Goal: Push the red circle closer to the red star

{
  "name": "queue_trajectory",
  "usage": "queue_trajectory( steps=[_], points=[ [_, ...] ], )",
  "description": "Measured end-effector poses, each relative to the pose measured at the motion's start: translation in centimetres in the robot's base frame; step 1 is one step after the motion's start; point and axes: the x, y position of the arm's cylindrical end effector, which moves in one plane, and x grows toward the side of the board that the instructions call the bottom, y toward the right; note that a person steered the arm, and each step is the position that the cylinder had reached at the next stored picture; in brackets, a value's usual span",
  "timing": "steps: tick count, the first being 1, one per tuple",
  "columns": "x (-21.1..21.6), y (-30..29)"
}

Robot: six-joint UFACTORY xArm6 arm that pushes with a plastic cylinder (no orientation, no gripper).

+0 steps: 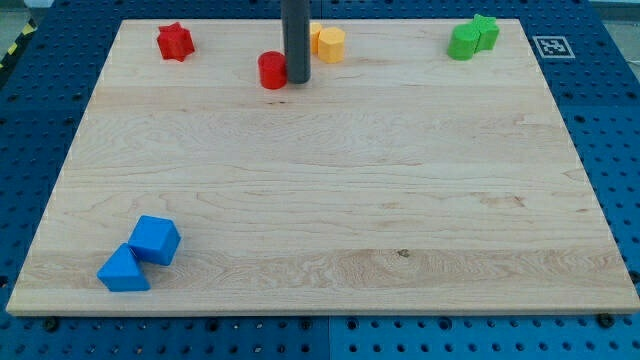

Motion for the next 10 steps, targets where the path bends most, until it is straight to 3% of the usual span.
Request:
queue_trajectory(
  steps=[2,5,7,10],
  points=[
    [-0.6,-2.4],
    [2.7,-2.3],
    [-0.5,-3.2],
    [-0.6,-8.2]
  ],
)
